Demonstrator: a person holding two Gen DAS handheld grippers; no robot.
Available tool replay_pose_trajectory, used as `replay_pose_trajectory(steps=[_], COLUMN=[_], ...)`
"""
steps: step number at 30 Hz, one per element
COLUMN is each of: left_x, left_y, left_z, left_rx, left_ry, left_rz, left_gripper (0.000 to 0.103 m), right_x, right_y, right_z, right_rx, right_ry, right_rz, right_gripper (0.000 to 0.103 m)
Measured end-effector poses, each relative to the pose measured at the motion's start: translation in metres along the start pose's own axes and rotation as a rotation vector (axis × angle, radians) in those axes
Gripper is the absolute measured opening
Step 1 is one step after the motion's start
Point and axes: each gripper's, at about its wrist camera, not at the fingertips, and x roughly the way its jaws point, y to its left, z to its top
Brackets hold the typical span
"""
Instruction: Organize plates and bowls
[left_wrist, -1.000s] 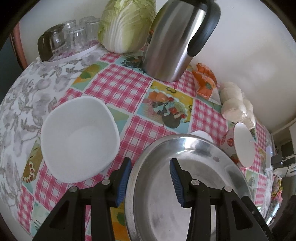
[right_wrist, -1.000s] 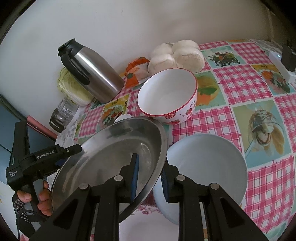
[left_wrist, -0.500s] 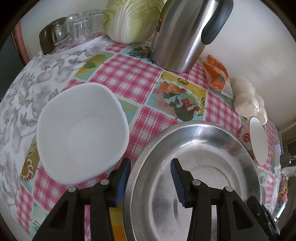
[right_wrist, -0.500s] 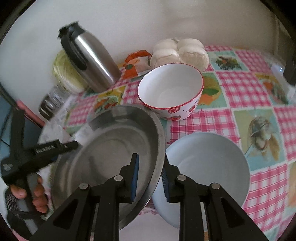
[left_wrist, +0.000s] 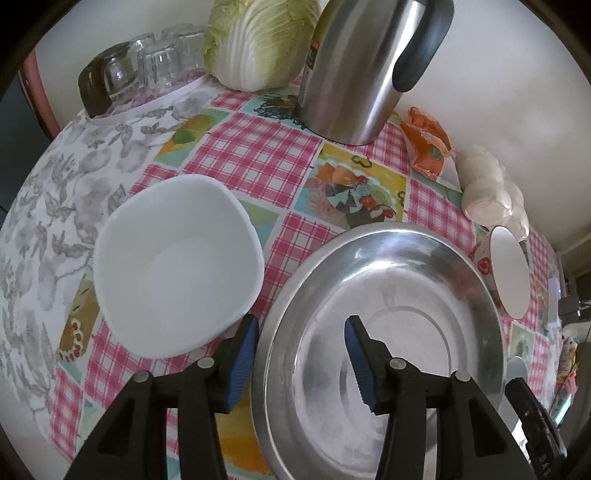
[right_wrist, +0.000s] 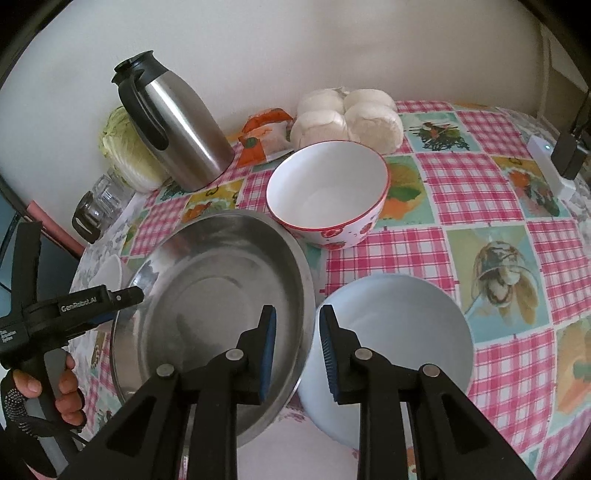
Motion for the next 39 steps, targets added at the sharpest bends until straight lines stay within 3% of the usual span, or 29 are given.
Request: replay_pose_trajectory(steps=[6, 18, 21, 25, 33, 39], left_x=[-0.023, -0.036, -0.038, -0.047, -0.059, -0.049], left_y=[-0.001, 0.01, 0.014, 0.017, 0.026, 0.03], left_z=[-0.001, -0.031, -0.038, -0.051, -0.077, -0.078], left_rx=[0.011, -0.045, -0.068, -0.075, -0.078, -0.089], left_ry=[-0.033, 0.012, 0.027, 0.025, 0.015, 0.039], left_rz=[0.012, 0.018, 0.008, 0.01, 0.027, 0.038], left_gripper=[0.059, 0.062, 0.067, 0.072, 0.074, 0.074], right_x=[-0.015, -0.024, -0.024, -0.025, -0.011, -0.002], right_y=[-0.018, -0.012, -0.009, -0.004, 0.004, -0.006], right_z=[0.002, -0.023, -0.033, -0.042, -0.046, -0.045], right_rx=[0.052, 0.002, -0.022, -0.055, -0.102, -0.065], right_ry=[0.003, 0.063, 0.079, 0.091, 0.122, 0.137], right_rz=[-0.034, -0.054, -0.066, -0.096, -0.131, -0.148], right_gripper=[0.026, 0.026, 0.028, 0.04, 0.042, 0.043])
